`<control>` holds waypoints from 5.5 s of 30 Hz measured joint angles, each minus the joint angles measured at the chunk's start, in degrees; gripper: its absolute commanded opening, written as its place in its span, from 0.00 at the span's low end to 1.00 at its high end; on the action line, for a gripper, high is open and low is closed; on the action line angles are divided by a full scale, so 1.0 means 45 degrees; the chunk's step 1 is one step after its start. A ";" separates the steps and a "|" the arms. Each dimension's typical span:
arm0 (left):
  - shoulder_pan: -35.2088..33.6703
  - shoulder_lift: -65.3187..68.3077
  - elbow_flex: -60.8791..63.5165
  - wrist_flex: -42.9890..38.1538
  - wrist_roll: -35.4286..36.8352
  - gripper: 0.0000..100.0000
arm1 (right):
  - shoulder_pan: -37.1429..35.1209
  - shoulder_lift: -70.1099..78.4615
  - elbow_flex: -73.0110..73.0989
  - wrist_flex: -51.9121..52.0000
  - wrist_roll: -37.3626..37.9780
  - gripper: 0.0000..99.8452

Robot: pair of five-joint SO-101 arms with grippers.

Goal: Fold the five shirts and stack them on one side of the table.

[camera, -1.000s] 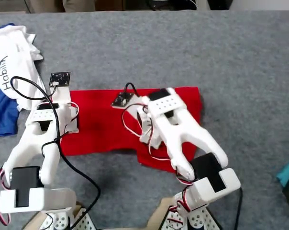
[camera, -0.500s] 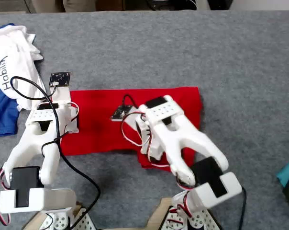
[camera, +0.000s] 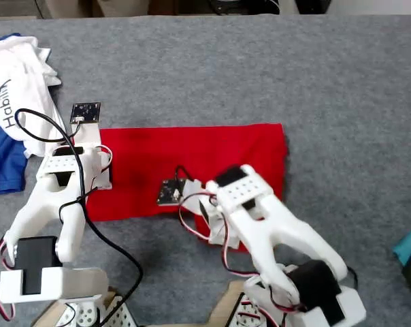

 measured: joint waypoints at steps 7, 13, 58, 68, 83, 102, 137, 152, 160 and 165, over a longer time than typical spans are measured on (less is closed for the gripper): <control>0.0000 0.0000 0.0000 0.0000 0.0000 0.02 | -0.0078 -0.0195 0.0762 -0.1563 0.0039 0.19; 0.0000 0.0000 0.0000 0.0000 0.0000 0.02 | -0.0059 0.0293 0.0586 -0.1680 0.0039 0.18; 0.0000 0.0000 0.0000 0.0000 0.0000 0.02 | 0.1504 0.5900 -1.0608 0.5568 0.2540 0.00; 0.0000 0.0000 0.0000 0.0000 0.0000 0.02 | 0.1895 0.9143 -1.5590 0.7209 0.3731 0.00; 0.0000 0.0000 0.0000 0.0000 0.0000 0.02 | 0.1856 1.1858 -1.9302 0.7482 0.6291 0.00; 0.0000 0.0000 0.0000 0.0000 0.0000 0.02 | 0.1817 1.3011 -2.2759 0.7697 0.6857 0.23; 0.0000 0.0000 0.0000 0.0000 0.0000 0.02 | 0.0664 1.1292 -1.6234 0.3966 0.4864 0.01; -0.1504 0.0078 -0.5294 0.6271 -0.0215 0.15 | 0.2286 0.7013 -1.8755 0.7658 0.4200 0.01; -0.2579 0.2012 -0.8557 0.9045 -0.1993 0.15 | 0.3731 0.5607 -1.7211 0.7658 0.4063 0.01; -0.3009 0.4806 -0.9553 0.8772 -0.2286 0.15 | 0.3985 0.4728 -1.6293 0.7658 0.4063 0.01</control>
